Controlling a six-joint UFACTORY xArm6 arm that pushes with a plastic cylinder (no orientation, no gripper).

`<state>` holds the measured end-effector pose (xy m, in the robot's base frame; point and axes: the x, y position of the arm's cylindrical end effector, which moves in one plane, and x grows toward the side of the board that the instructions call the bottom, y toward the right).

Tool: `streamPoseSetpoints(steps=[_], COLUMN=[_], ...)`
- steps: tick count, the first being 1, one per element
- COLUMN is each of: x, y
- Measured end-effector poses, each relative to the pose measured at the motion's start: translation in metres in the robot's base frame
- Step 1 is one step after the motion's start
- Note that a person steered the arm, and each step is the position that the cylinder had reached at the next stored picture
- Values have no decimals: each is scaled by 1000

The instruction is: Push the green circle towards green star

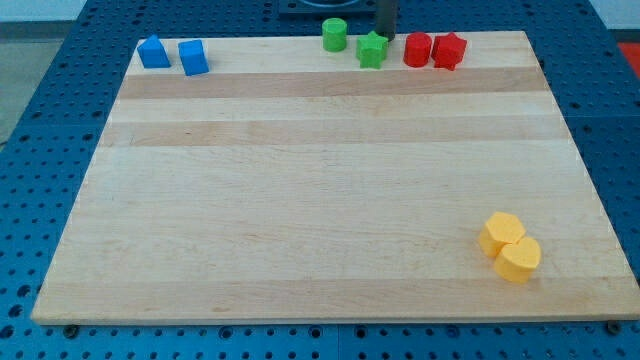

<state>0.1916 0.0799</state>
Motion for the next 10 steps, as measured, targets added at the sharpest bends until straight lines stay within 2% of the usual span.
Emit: streamPoseSetpoints(steps=[1,2,3,4,5,6,9,10], x=[2,54,74,37,2,0,2,43], y=[-28,-37,-39,7,27,22,-44,-114])
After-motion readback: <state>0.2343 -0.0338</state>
